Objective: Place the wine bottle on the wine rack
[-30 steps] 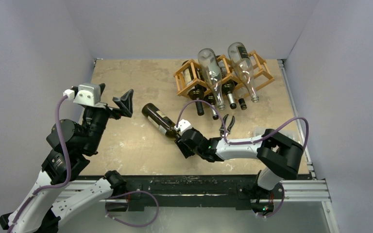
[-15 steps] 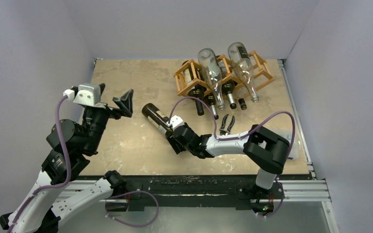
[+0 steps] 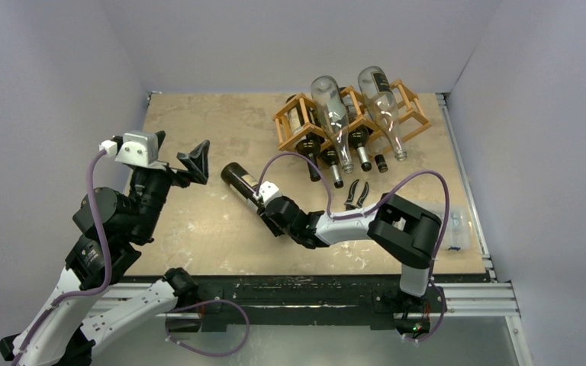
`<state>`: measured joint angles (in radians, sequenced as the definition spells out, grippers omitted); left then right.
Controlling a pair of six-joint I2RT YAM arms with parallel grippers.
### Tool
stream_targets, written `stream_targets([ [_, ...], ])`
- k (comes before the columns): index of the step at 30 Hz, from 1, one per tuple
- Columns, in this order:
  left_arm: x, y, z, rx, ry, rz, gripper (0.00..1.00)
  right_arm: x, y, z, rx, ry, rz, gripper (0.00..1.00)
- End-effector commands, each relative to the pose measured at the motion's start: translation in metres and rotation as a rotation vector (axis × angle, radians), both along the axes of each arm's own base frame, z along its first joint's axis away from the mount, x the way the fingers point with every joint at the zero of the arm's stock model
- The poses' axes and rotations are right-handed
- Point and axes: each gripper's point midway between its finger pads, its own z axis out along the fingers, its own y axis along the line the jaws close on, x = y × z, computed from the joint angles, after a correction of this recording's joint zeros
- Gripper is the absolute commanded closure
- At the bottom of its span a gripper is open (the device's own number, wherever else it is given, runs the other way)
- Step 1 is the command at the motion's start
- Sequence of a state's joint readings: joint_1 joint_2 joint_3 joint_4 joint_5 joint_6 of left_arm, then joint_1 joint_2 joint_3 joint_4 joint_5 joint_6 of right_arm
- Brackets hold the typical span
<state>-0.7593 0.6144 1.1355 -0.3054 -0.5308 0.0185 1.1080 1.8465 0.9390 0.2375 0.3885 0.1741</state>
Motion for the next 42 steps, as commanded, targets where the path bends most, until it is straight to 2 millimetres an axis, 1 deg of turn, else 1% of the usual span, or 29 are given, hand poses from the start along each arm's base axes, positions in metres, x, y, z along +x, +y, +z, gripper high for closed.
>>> stream_targets([
  [1, -0.002, 0.002, 0.013, -0.034, -0.026, -0.002, 0.03, 0.012, 0.010, 0.029, 0.050, -0.071, -0.008, 0.61],
  [3, -0.002, 0.001, 0.013, -0.034, -0.025, -0.005, 0.03, 0.012, 0.011, 0.043, 0.073, -0.086, -0.007, 0.66],
  [9, -0.001, 0.000, 0.013, -0.031, -0.024, -0.007, 0.03, 0.015, 0.012, 0.087, 0.138, -0.123, -0.017, 0.88],
  [13, -0.001, -0.001, 0.012, -0.029, -0.022, -0.009, 0.03, 0.018, 0.009, 0.122, 0.180, -0.157, -0.037, 1.00],
  [17, -0.001, 0.000, 0.013, -0.030, -0.024, -0.010, 0.03, 0.018, 0.003, 0.166, 0.246, -0.208, -0.043, 1.00],
  [20, -0.002, 0.001, 0.013, -0.032, -0.025, -0.009, 0.03, 0.018, -0.005, 0.196, 0.284, -0.244, -0.062, 1.00],
  [23, -0.003, 0.003, 0.014, -0.036, -0.027, -0.002, 0.03, 0.019, -0.017, 0.224, 0.317, -0.287, -0.089, 1.00],
  [25, -0.003, 0.004, 0.014, -0.039, -0.030, 0.001, 0.03, 0.021, -0.029, 0.244, 0.337, -0.314, -0.115, 1.00],
  [28, -0.004, 0.003, 0.014, -0.038, -0.030, -0.004, 0.03, 0.023, -0.048, 0.265, 0.345, -0.343, -0.143, 1.00],
  [31, -0.004, 0.003, 0.014, -0.038, -0.031, -0.005, 0.03, 0.027, -0.072, 0.288, 0.354, -0.376, -0.187, 1.00],
  [32, -0.004, 0.003, 0.015, -0.039, -0.032, -0.006, 0.03, 0.029, -0.081, 0.298, 0.369, -0.390, -0.204, 1.00],
  [35, -0.004, 0.002, 0.015, -0.037, -0.031, -0.011, 0.03, 0.035, -0.115, 0.314, 0.366, -0.400, -0.266, 1.00],
  [36, -0.004, 0.001, 0.014, -0.048, -0.028, -0.017, 0.03, 0.036, -0.131, 0.322, 0.371, -0.412, -0.292, 1.00],
  [39, -0.005, -0.001, 0.015, -0.067, -0.027, -0.026, 0.03, 0.040, -0.169, 0.338, 0.364, -0.448, -0.362, 1.00],
  [42, -0.006, -0.001, 0.015, -0.069, -0.026, -0.030, 0.03, 0.035, -0.197, 0.353, 0.355, -0.485, -0.411, 1.00],
])
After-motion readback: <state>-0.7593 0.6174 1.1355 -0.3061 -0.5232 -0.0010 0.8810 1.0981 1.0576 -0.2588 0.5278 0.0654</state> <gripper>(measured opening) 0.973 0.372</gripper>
